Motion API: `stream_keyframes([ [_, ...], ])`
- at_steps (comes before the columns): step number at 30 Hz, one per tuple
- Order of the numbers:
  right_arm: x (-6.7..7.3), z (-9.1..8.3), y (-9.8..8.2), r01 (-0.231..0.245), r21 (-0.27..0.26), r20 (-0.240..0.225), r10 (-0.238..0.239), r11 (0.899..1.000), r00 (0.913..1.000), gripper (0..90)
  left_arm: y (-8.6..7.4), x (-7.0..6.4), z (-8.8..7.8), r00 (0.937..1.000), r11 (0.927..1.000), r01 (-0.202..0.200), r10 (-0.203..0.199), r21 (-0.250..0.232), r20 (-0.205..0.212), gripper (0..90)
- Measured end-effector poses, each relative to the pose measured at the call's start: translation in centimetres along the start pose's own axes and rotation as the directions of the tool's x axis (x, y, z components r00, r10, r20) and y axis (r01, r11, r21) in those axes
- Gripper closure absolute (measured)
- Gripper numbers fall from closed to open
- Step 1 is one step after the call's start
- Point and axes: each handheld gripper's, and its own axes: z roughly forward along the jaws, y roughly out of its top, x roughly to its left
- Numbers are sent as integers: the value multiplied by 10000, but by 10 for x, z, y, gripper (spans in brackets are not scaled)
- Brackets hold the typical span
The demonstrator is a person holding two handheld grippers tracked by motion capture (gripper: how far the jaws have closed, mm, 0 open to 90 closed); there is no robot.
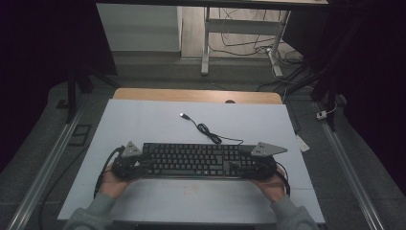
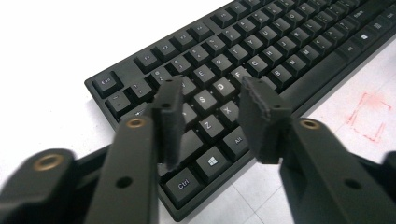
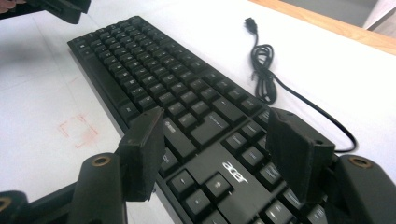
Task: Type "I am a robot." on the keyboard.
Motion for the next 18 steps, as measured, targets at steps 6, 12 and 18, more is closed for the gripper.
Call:
stream_keyframes([
  [6,1,15,6,-41,144,-224,44,9999,9997,398,-2,1,2,10000,9999,-48,48,91,47,757],
  [12,4,33,20,-224,100,-370,228,9997,9991,410,-4,3,3,10000,9999,-40,39,129,75,884],
  [18,10,45,30,-173,122,-515,179,9998,9985,429,-6,4,7,10000,9995,-56,54,301,76,888],
])
